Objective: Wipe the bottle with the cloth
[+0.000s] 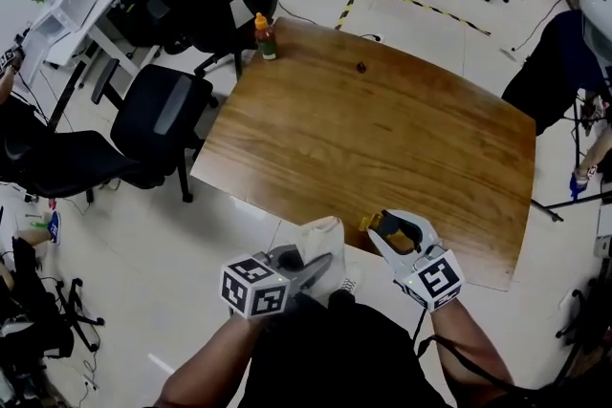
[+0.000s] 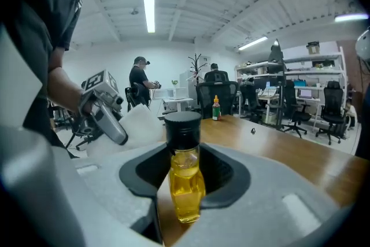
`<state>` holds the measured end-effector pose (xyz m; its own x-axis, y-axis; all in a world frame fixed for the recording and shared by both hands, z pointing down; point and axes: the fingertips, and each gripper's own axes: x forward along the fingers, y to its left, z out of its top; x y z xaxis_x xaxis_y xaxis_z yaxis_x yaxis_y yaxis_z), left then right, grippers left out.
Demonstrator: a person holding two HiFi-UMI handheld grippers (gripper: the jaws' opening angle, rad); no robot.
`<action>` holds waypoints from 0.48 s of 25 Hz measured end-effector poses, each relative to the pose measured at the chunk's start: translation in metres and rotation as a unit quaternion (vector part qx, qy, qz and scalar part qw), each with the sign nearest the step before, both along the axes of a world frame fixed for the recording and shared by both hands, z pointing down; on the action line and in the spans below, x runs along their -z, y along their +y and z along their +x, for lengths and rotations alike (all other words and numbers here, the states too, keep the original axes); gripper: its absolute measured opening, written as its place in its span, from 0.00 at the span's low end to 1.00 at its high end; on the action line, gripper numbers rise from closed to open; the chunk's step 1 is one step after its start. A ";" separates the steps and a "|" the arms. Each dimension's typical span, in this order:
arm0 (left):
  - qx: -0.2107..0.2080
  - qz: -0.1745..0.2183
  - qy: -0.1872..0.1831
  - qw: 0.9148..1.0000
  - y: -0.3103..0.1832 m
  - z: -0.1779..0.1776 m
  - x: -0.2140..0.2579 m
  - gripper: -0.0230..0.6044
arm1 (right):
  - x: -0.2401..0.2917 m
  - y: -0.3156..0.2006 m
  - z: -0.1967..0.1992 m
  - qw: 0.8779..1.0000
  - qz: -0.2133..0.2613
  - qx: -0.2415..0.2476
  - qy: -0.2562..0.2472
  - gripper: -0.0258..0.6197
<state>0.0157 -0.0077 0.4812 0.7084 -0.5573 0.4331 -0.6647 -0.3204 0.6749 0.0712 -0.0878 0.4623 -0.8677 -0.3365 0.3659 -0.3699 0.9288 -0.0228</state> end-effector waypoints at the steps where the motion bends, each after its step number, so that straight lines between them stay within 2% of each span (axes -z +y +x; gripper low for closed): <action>1: -0.040 0.000 -0.002 0.999 0.001 0.010 -0.005 0.21 | 0.001 0.000 0.002 1.000 -0.002 -0.001 -0.001 0.25; 3: -0.138 0.008 -0.016 0.990 0.007 0.033 -0.014 0.21 | 0.003 0.000 0.005 1.000 -0.003 -0.003 -0.004 0.25; 5: -0.232 0.040 -0.036 0.971 0.014 0.054 -0.021 0.21 | 0.007 0.000 0.007 1.000 -0.004 -0.008 -0.008 0.25; 7: -0.298 0.096 -0.033 0.949 0.018 0.075 -0.020 0.21 | 0.010 -0.001 0.008 1.000 -0.003 -0.014 -0.010 0.25; 9: -0.330 0.128 -0.002 0.935 0.017 0.096 -0.018 0.20 | 0.013 -0.001 0.008 1.000 -0.003 -0.017 -0.013 0.25; 10: -0.333 0.130 0.009 0.934 0.014 0.103 -0.021 0.20 | 0.015 -0.001 0.008 1.000 -0.004 -0.017 -0.015 0.25; 12: -0.321 0.114 0.028 0.940 0.001 0.114 -0.028 0.20 | 0.019 -0.001 0.006 0.999 -0.013 -0.020 -0.022 0.25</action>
<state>0.1293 -0.0072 0.5092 0.9482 -0.0815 0.3070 -0.2511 -0.7841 0.5675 0.0768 -0.0892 0.4431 -0.8690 -0.3622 0.3372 -0.4049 0.9122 -0.0637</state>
